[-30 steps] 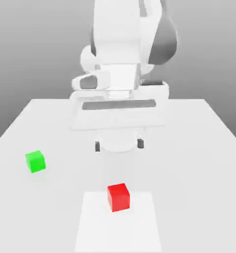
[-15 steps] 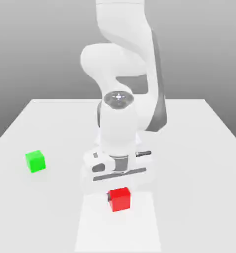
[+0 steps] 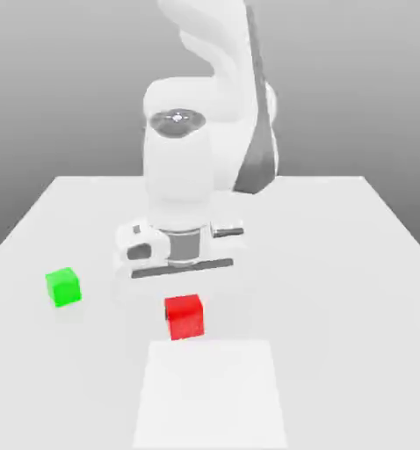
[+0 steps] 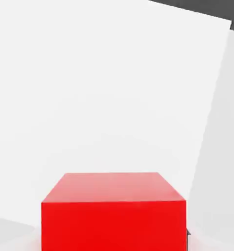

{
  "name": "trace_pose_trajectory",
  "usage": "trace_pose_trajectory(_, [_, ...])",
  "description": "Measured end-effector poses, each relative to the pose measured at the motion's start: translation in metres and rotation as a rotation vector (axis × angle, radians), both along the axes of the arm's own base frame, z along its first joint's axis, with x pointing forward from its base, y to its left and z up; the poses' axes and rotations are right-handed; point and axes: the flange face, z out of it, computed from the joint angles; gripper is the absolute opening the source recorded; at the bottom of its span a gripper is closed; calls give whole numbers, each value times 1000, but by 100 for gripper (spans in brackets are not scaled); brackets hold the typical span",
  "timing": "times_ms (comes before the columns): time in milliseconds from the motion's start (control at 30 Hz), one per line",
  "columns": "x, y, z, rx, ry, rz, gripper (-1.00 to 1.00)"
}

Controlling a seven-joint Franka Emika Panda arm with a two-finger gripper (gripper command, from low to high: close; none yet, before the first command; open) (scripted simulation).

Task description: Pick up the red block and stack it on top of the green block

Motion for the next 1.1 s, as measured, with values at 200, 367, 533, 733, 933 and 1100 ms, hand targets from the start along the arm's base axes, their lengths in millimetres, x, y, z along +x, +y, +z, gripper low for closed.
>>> trace_pose_trajectory(200, [-50,-96,12,-3,1,-144,-100])
trace_pose_trajectory(367, [-112,-158,20,2,2,-264,-100])
trace_pose_trajectory(533, [-170,-194,23,13,-5,-359,-100])
trace_pose_trajectory(733, [-171,-195,10,36,-22,-364,-100])
trace_pose_trajectory(933, [-169,-193,-4,52,-28,-364,-100])
trace_pose_trajectory(1100, [-168,-192,-15,59,-27,-364,-100])
